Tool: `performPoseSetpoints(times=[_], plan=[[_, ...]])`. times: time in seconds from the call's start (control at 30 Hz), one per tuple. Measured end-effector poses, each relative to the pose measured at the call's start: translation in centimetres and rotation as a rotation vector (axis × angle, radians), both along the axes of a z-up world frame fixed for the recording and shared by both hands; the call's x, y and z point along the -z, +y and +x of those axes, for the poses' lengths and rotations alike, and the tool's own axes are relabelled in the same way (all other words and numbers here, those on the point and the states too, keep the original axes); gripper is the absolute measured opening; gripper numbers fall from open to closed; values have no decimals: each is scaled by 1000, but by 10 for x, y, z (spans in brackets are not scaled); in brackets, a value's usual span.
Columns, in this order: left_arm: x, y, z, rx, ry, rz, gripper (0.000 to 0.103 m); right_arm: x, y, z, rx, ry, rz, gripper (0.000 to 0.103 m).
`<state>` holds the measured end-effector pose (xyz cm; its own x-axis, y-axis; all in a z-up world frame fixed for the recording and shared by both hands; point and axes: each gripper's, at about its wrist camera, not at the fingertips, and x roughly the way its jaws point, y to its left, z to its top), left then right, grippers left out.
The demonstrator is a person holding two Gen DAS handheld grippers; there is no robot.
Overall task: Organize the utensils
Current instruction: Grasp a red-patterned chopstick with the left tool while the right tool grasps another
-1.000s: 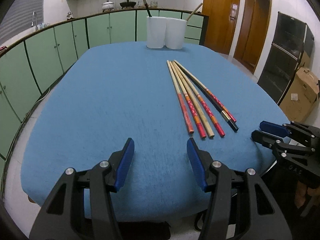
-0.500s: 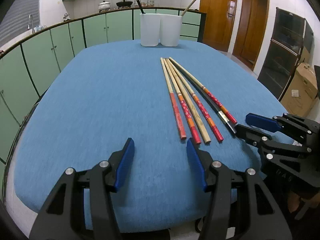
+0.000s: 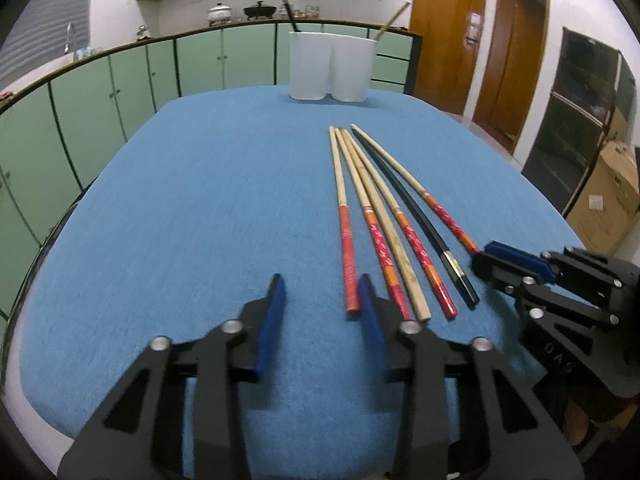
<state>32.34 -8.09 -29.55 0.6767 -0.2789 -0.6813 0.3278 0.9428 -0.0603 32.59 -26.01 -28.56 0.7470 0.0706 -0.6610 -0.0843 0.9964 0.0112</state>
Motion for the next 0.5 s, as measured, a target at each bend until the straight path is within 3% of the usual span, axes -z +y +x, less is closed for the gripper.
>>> performPoseSetpoints(times=[0.13,0.2,0.5], plan=[[0,5,2,-29,0,-11,12,0,-6,2,34,-1,6,7],[-1,7,3,-37,0,-13,9,0,-10,2,52,-1,9,6],[-4,25,3,-161,-5,-14,8,0,-29,3,150,5,11,6]])
